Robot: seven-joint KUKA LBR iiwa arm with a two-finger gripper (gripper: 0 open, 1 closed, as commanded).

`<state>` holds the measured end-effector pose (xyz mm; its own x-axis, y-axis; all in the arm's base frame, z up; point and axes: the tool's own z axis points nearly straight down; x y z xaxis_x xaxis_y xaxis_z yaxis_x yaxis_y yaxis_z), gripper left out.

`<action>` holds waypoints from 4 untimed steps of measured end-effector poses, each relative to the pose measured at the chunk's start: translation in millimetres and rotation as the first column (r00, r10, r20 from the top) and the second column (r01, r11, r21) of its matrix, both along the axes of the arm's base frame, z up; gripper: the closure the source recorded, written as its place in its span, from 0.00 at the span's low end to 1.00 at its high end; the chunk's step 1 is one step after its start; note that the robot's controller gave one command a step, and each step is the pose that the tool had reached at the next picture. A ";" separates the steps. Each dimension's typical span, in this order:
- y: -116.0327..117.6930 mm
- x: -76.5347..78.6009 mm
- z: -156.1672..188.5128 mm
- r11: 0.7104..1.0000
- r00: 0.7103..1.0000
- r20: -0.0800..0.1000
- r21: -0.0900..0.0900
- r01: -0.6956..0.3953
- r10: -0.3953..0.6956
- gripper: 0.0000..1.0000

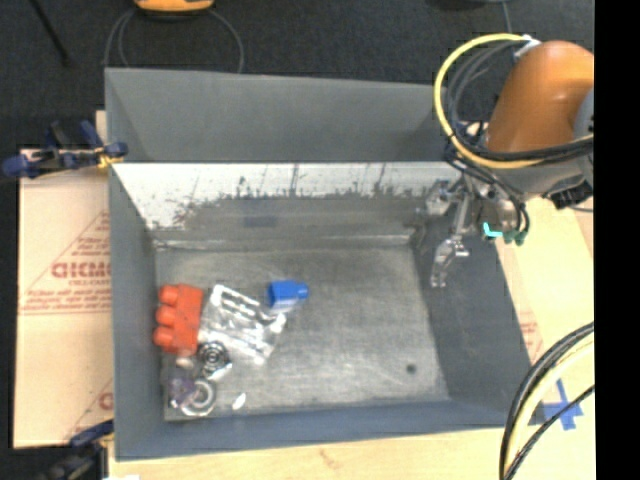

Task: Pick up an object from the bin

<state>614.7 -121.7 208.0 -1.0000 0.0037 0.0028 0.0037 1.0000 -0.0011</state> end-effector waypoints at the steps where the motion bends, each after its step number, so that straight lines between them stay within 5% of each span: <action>1: 73.4 17.3 -111.8 0.992 0.992 0.000 0.003 -0.128 0.128 0.00; 2: 111.7 -1.7 -132.0 0.974 0.974 0.012 -0.003 -0.228 0.228 0.00; 3: 174.0 9.7 -132.4 0.928 0.928 0.018 -0.007 -0.372 0.372 0.00; 4: 173.5 10.7 -130.9 0.929 0.929 0.021 -0.006 -0.370 0.370 1.00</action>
Offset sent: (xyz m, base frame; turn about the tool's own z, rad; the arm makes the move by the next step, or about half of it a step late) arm 0.0182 0.0716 -0.1082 -0.1248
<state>625.4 51.7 77.1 -0.9302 -0.3666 -0.0184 -0.3665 0.9304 -0.0070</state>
